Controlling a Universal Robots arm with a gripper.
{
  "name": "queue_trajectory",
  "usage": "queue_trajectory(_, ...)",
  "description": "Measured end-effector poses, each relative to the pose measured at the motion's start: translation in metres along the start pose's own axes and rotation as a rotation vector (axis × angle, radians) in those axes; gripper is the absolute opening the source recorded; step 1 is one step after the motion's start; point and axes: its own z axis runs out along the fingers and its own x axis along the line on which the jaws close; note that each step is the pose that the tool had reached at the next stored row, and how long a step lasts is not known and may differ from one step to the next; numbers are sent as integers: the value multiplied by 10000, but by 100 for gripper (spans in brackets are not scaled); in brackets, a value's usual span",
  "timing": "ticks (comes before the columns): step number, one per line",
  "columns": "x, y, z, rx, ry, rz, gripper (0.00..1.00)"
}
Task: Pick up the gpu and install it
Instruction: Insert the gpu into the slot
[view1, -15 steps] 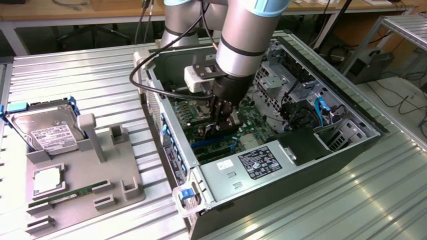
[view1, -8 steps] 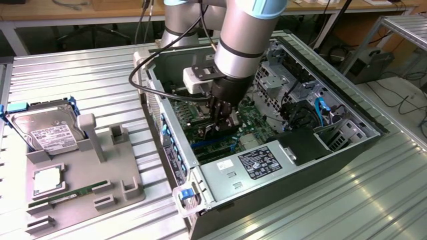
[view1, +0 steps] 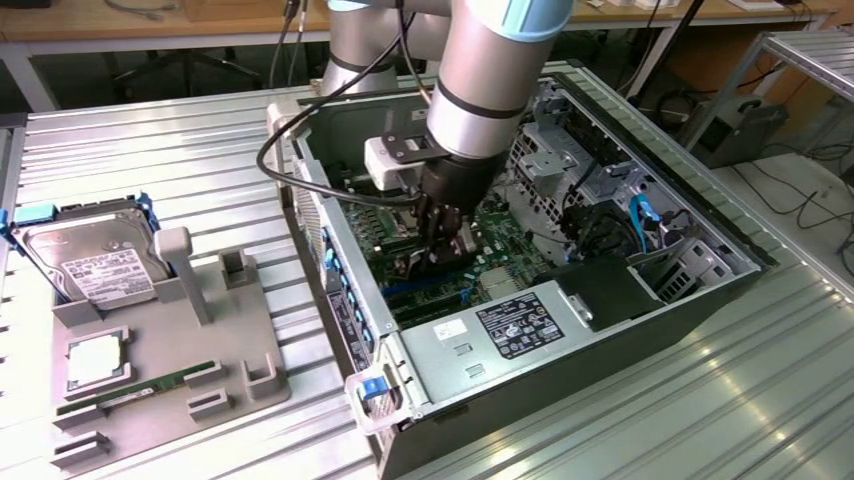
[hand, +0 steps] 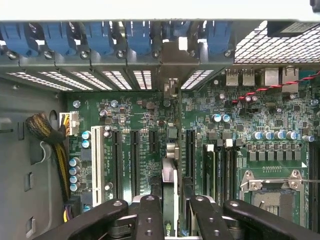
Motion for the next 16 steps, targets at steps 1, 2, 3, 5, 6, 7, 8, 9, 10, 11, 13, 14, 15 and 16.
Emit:
queue_trajectory(1, 0, 0, 8, -4, 1, -3, 26)
queue_trajectory(2, 0, 1, 14, -8, 2, -4, 26)
queue_trajectory(3, 1, 1, 23, -11, 4, -4, 26)
queue_trajectory(5, 1, 1, 37, -21, 5, -5, 26)
queue_trajectory(6, 1, 1, 45, -26, 8, -5, 26)
queue_trajectory(7, 2, 1, 51, -29, 9, -5, 26)
queue_trajectory(8, 2, 1, 61, -32, 9, -5, 26)
queue_trajectory(9, 1, 0, 68, -32, 2, -6, 26)
queue_trajectory(10, 1, 1, 73, -34, -3, -5, 26)
queue_trajectory(11, 1, 1, 73, -36, 0, -4, 26)
queue_trajectory(13, 1, 2, 69, -39, 5, -4, 33)
queue_trajectory(14, 1, 4, 27, -38, 4, -8, 40)
queue_trajectory(15, 0, 8, -38, -38, 4, -22, 40)
queue_trajectory(16, -1, 11, -88, -38, 4, -34, 40)
